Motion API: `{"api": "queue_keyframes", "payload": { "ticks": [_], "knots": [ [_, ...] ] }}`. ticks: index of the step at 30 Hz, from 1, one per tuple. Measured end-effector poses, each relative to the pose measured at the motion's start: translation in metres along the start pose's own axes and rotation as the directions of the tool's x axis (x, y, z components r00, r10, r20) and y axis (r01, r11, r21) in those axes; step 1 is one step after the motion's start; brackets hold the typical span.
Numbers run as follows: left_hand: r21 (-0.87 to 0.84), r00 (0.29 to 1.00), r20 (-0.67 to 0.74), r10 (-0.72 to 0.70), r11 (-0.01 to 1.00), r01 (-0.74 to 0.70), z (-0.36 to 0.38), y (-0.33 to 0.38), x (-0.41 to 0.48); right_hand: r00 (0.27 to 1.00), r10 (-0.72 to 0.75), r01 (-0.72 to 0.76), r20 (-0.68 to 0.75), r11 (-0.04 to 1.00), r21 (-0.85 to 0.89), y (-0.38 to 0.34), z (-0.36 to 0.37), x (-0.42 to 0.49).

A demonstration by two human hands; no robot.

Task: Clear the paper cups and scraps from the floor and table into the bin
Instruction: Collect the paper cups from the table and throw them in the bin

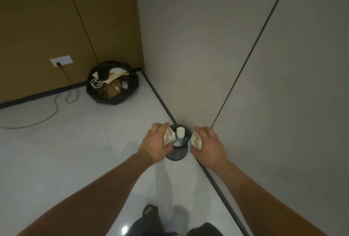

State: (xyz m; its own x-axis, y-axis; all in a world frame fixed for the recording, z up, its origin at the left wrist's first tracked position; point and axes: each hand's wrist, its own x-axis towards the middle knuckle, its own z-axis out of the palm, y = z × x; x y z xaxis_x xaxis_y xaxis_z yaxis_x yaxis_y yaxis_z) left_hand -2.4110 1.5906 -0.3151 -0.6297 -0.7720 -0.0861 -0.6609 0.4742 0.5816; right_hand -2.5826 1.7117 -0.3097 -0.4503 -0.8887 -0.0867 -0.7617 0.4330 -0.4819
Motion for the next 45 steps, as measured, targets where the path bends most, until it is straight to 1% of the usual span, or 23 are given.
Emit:
{"api": "queue_keyframes", "payload": {
  "ticks": [3,9,11,15,18,23,26,29,31,33,36,38,40,42,45],
  "knots": [
    [0.011,0.999,0.032,0.001,1.0,-0.001,0.0,-0.01,0.055,1.0,0.025,-0.025,0.016,1.0,0.007,0.008,0.007,0.049],
    [0.009,0.992,0.098,-0.086,0.996,0.085,0.026,-0.041,0.16,0.989,0.07,-0.07,0.133,0.998,-0.006,0.047,0.035,0.157],
    [0.002,0.984,0.098,-0.149,0.989,0.149,0.041,-0.053,0.195,0.982,0.053,-0.05,0.182,0.999,-0.022,0.06,0.047,0.199],
    [-0.057,0.965,0.088,-0.245,0.966,0.251,0.081,-0.075,0.258,0.977,-0.011,0.021,0.211,0.999,-0.042,0.089,0.081,0.288],
    [-0.093,0.95,0.093,-0.298,0.948,0.306,0.126,-0.103,0.295,0.97,-0.016,0.03,0.241,0.998,-0.054,0.117,0.127,0.345],
    [-0.206,0.93,0.102,-0.352,0.908,0.366,0.228,-0.172,0.343,0.962,-0.011,0.028,0.272,0.998,-0.059,0.174,0.24,0.418],
    [-0.225,0.909,0.158,-0.385,0.883,0.413,0.286,-0.208,0.364,0.968,0.002,0.012,0.251,0.999,-0.053,0.207,0.304,0.438],
    [-0.212,0.916,0.147,-0.374,0.893,0.398,0.338,-0.24,0.38,0.964,0.046,-0.027,0.263,0.997,-0.074,0.236,0.361,0.451],
    [-0.217,0.912,0.155,-0.379,0.888,0.405,0.367,-0.256,0.385,0.955,0.058,-0.026,0.292,0.994,-0.111,0.253,0.391,0.455],
    [-0.186,0.911,0.188,-0.368,0.897,0.401,0.392,-0.267,0.382,0.94,0.062,-0.022,0.334,0.992,-0.123,0.267,0.413,0.454],
    [-0.103,0.928,0.18,-0.326,0.932,0.347,0.42,-0.28,0.375,0.934,0.041,0.002,0.355,0.993,-0.12,0.282,0.437,0.447],
    [-0.017,0.948,0.165,-0.271,0.961,0.278,0.432,-0.286,0.372,0.934,-0.004,0.075,0.358,0.98,-0.183,0.286,0.445,0.44],
    [0.095,0.953,0.196,-0.229,0.972,0.214,0.444,-0.297,0.37,0.912,-0.03,0.143,0.408,0.958,-0.249,0.292,0.456,0.43],
    [0.153,0.947,0.241,-0.213,0.972,0.18,0.452,-0.306,0.368,0.903,0.013,0.127,0.429,0.947,-0.296,0.296,0.461,0.422],
    [0.161,0.924,0.305,-0.23,0.969,0.188,0.449,-0.308,0.364,0.896,0.087,0.073,0.435,0.938,-0.338,0.295,0.454,0.416]
  ]
}}
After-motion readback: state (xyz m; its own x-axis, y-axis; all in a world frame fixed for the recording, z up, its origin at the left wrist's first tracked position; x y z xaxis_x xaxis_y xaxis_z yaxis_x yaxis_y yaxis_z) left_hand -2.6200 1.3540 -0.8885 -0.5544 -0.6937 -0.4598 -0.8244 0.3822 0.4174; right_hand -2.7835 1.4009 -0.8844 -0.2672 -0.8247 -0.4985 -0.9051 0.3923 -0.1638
